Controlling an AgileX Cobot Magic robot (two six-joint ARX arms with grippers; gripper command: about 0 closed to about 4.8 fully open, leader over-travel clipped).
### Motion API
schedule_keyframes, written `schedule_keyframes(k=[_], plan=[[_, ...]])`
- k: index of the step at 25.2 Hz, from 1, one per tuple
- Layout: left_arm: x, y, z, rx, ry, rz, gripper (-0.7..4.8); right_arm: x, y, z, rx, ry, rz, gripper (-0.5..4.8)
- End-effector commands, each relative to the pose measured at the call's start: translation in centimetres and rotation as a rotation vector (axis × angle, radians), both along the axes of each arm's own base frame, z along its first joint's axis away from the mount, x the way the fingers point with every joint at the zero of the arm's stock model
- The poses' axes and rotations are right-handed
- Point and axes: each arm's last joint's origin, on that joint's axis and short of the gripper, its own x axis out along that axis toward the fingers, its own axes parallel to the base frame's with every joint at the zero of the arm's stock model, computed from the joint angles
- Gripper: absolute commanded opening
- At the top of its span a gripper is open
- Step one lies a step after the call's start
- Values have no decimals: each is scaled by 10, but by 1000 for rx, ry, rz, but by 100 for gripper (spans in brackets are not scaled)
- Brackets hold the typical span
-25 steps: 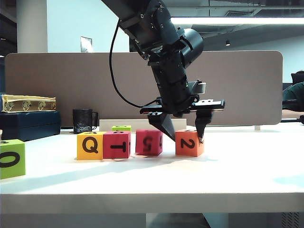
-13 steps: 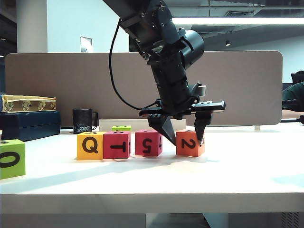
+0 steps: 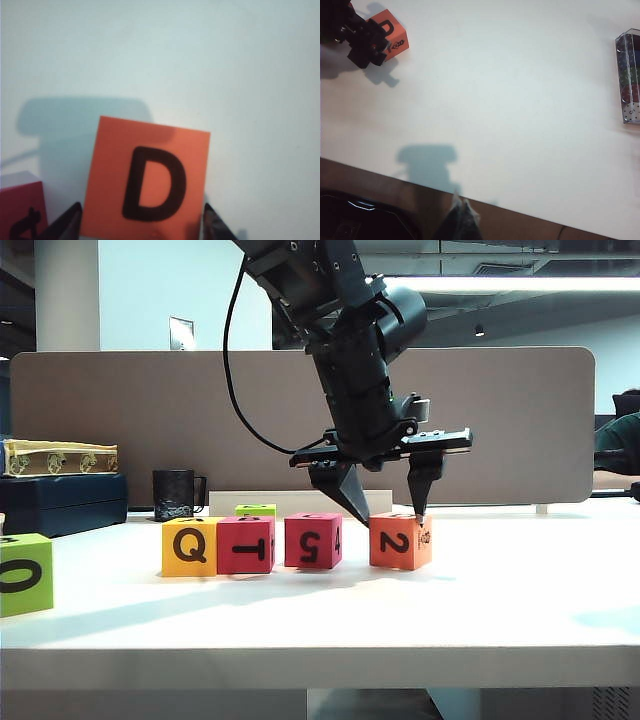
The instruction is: Select the appropriate blocks from the scattered letter blocks on the table and arrange them in a row to spell out "ABCD".
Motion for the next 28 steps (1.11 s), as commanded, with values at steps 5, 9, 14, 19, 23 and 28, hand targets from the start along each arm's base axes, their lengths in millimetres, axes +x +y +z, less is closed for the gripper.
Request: schedule_keyframes(k=[5, 9, 14, 19, 23, 28], plan=[[-5, 14, 47, -29, -104, -9, 301, 2, 1, 2, 12, -19, -2, -1], [-6, 28, 77, -41, -176, -29, 301, 7, 4, 1, 10, -17, -2, -2], [-14, 75, 142, -66, -320, -16, 299, 33, 17, -5, 3, -3, -2, -2], [-22, 129, 182, -34, -362, 40, 172, 79, 41, -20, 1, -3, 17, -1], [-26, 150, 189, -1, -341, 69, 76, 108, 57, -36, -13, 22, 21, -2], [-26, 164, 188, 65, -310, 62, 47, 152, 80, -70, -34, 78, 34, -1]])
